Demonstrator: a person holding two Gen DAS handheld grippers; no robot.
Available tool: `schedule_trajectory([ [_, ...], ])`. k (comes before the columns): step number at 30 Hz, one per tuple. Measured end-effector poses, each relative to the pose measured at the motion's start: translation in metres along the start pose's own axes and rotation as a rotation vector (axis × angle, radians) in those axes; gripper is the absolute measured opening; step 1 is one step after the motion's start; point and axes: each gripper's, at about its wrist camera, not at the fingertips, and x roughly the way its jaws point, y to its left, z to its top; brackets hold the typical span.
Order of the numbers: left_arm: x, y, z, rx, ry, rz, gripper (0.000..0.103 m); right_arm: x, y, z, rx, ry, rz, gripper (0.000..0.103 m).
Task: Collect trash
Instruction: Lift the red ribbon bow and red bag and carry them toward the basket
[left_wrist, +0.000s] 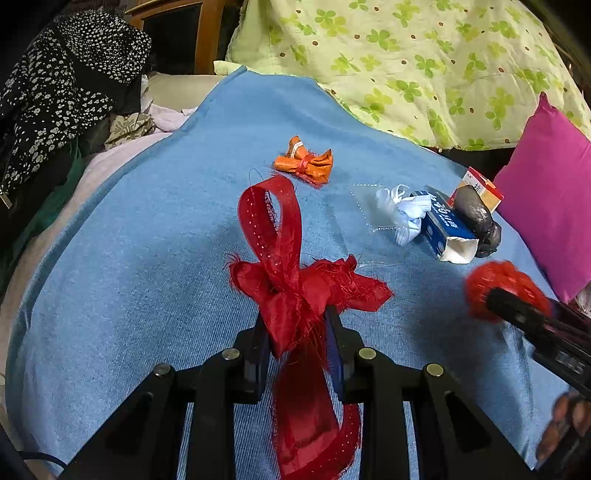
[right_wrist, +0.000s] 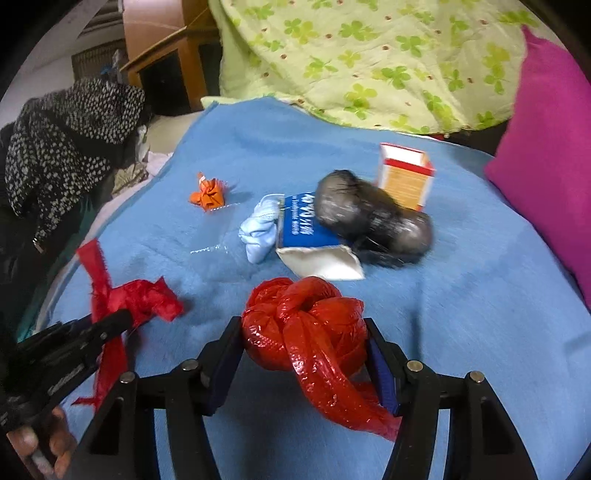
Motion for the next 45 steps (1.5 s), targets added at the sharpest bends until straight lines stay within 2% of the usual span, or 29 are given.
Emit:
schedule_trajectory([
  [8,-0.007,-0.005,-0.006,0.023,-0.002,0.026,0.029,-0.057,-0.023,-0.026,0.075,-0.06,-0.02,0.065],
  [14,-0.019,-0.011,-0.016,0.024,0.029,0.02,0.029,-0.086,-0.033,-0.039,0.104,-0.092,-0.031,0.065],
  [27,-0.064,-0.053,-0.012,0.113,-0.02,-0.017,0.029,-0.124,-0.053,-0.057,0.18,-0.149,-0.029,0.065],
  [45,-0.088,-0.107,-0.013,0.215,-0.038,-0.079,0.029,-0.161,-0.085,-0.075,0.257,-0.21,-0.063,0.065],
])
